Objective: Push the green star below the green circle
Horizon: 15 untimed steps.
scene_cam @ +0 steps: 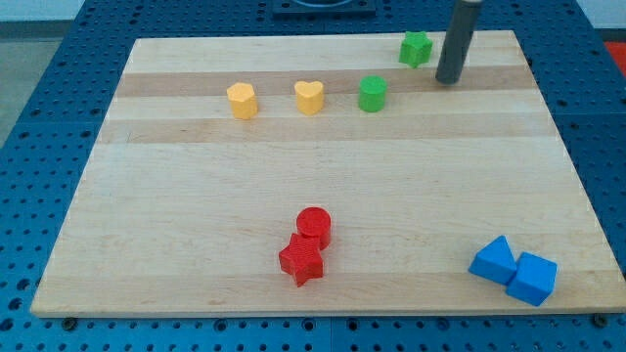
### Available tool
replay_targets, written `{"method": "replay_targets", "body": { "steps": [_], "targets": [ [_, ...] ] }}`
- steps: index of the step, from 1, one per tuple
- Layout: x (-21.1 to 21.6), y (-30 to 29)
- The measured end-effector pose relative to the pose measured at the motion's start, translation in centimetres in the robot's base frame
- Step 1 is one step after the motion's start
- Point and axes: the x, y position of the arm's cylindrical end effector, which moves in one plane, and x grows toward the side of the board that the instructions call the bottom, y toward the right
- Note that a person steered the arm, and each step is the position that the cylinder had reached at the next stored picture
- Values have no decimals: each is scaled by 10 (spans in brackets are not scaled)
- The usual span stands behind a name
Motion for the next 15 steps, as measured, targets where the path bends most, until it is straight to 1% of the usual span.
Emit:
{"method": "replay_targets", "body": {
  "steps": [1, 2, 3, 4, 5, 6, 7, 8, 9, 10, 11, 12, 13, 14, 15],
  "targets": [
    [-56, -1],
    [-81, -5],
    [-82, -10],
    [-74, -30],
    [-56, -52],
    [-56, -52],
    [-26, -47],
    [50, -38],
    [110, -37],
    [156, -37],
    [168, -37],
    [131, -27],
    [135, 29],
    [159, 56],
    [231, 54]
  ]
}}
